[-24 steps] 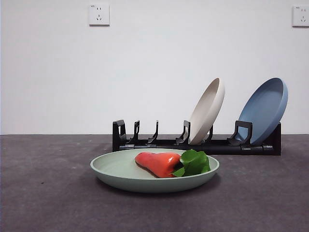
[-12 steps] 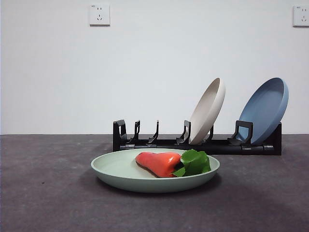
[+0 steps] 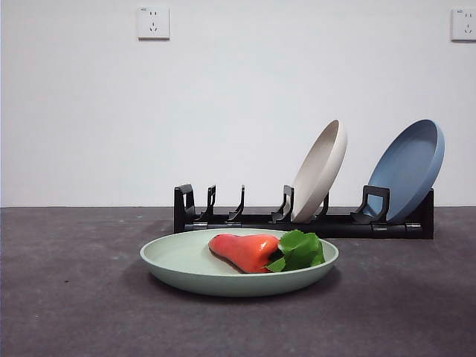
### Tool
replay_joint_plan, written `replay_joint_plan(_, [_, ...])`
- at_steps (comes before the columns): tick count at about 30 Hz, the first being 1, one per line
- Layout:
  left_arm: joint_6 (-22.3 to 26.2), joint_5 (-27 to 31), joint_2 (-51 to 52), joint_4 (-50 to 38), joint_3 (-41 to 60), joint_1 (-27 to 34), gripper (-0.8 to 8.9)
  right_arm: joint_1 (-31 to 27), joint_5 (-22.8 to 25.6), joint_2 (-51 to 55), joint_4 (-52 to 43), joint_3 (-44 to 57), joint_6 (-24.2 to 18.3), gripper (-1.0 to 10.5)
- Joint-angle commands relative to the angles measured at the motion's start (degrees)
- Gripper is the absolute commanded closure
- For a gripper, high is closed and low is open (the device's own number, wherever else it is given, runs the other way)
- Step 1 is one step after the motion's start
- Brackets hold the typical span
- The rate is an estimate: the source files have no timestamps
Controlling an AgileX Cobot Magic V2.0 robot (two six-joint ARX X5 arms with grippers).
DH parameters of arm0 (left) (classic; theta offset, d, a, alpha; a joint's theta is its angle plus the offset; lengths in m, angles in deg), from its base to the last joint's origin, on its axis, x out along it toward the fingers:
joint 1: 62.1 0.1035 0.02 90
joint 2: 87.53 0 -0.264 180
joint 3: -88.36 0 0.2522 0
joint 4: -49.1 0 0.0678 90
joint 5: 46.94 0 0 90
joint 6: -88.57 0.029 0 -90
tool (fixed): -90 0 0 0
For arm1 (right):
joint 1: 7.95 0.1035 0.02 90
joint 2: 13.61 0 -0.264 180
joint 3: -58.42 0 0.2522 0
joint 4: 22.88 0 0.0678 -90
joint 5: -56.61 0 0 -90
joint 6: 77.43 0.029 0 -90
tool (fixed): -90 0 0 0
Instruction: Take the green plate from the plate rack,put the plate on the table,take the carrot from the table,put the carrot in the plate
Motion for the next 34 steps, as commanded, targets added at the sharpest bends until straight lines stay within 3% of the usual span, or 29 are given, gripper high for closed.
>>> replay_joint_plan(1, [-0.2,0.0,0.2,-0.3,0.8,0.2,8.17,0.8,0.2,1.3,1.5,1.3,1.5,9.5])
replay_joint_plan(7, [-0.2,0.0,0.2,-0.3,0.8,0.2,8.17,1.2,0.2,1.7,2.9,1.3,1.7,9.5])
replay_joint_plan(10, [-0.2,0.0,0.2,-0.3,0.8,0.2,8.17,1.2,0.2,1.7,2.5,1.3,5.3,9.5])
replay_joint_plan(34, [-0.2,0.0,0.2,-0.3,0.8,0.2,8.17,1.1,0.2,1.7,2.5,1.3,5.2,9.5])
